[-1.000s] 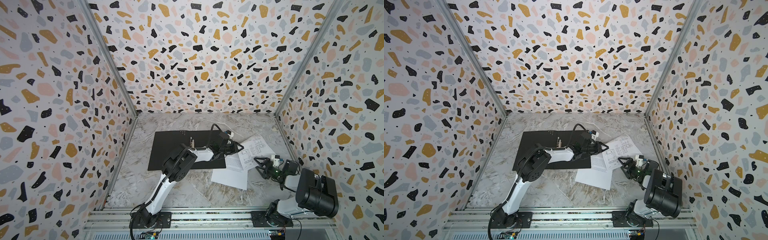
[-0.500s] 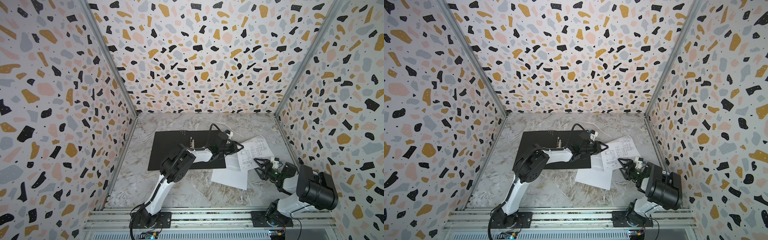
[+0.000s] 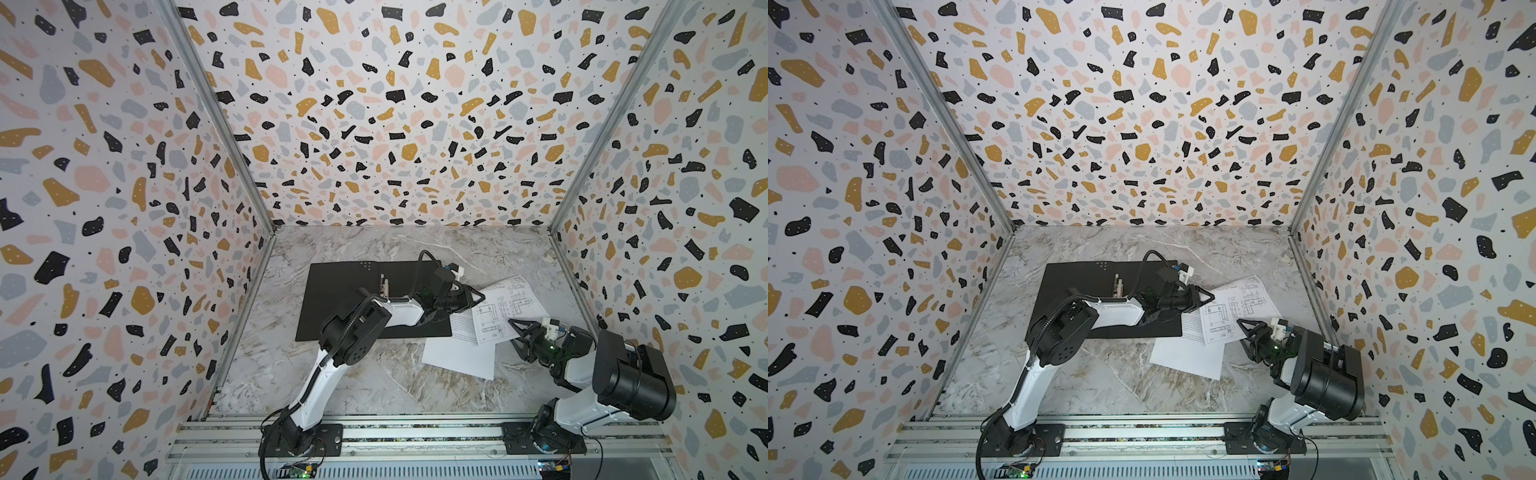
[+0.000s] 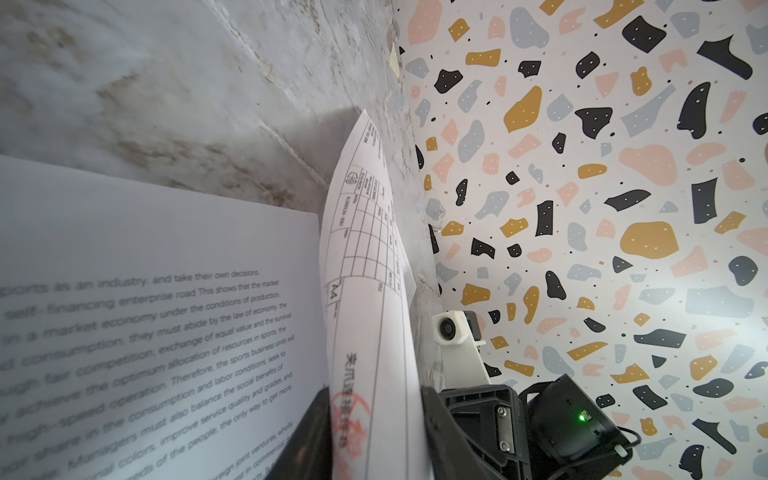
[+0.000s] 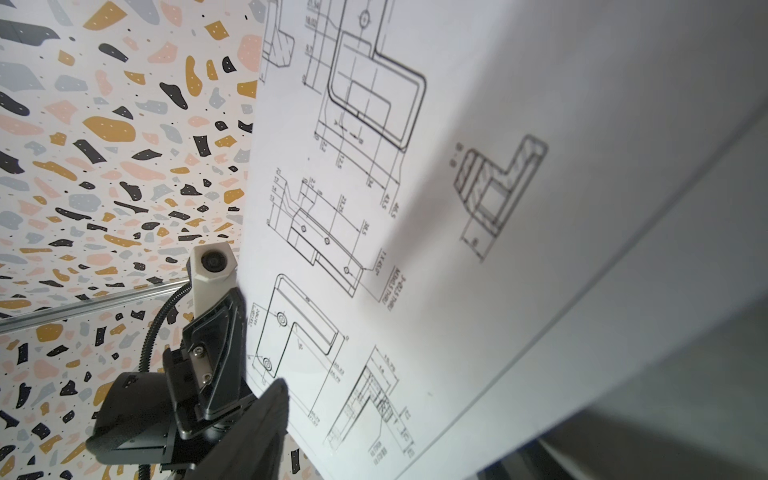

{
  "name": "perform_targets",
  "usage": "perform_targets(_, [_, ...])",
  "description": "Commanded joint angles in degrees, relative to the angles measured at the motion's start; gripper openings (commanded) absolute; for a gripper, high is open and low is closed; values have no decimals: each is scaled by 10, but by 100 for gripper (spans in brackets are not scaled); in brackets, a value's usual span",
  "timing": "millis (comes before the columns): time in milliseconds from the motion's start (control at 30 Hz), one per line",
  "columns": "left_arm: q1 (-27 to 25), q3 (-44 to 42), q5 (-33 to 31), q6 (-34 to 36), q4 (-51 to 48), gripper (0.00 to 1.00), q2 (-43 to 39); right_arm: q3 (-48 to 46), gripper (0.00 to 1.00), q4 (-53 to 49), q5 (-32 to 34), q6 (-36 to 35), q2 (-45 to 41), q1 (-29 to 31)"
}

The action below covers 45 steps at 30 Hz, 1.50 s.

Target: Put the files into the folder

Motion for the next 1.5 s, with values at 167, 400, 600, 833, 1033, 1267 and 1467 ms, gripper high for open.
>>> perform_targets(167, [0,-20,-10,6,28,37,-35,18,61,-66,24,-21,-47,-4])
perform_targets(400, [-1,-32,-13,10,27,38,-43,39,49,-82,31,-28,-55,-5])
perform_targets(600, [0,-40,-13,16,24,39,-48,55,38,-87,32,-31,-54,-5])
perform_targets(833, [0,-45,-14,31,12,41,-53,76,20,-108,40,-47,-53,-5])
perform_targets(1033, [0,-46,-14,40,1,43,-53,97,10,-141,47,-62,-64,-5])
perform_targets(1267, [0,-50,-21,53,-13,46,-59,113,5,-169,50,-80,-67,-5])
perform_targets(1467, [0,-42,-28,74,-41,50,-64,127,0,-201,53,-103,-72,-5])
